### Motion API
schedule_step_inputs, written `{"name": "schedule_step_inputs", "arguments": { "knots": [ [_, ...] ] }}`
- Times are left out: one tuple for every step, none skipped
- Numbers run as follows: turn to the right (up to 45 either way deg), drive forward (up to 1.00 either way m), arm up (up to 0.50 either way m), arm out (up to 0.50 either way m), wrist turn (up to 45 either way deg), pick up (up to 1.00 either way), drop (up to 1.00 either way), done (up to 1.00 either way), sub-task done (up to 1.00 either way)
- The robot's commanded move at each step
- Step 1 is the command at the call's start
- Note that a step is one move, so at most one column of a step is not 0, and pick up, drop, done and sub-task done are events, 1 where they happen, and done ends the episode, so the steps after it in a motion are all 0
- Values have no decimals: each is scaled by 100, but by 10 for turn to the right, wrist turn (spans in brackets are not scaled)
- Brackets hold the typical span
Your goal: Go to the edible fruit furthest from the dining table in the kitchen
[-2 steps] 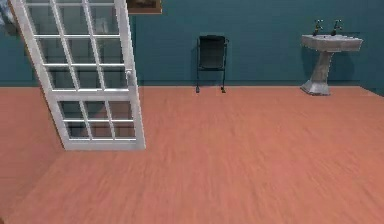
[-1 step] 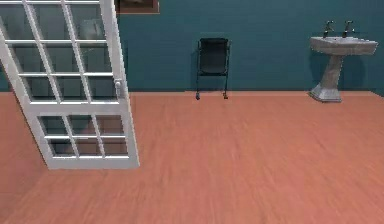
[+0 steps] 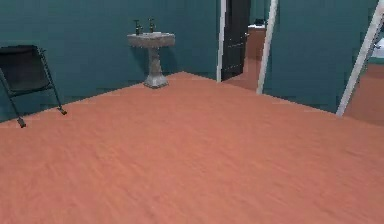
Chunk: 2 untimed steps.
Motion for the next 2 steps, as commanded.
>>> {"name": "schedule_step_inputs", "arguments": {
  "knots": [
    [150, 0, 0, 0, 0, 0, 0, 0, 0],
    [0, 45, 0, 0, 0, 0, 0, 0, 0]
  ]
}}
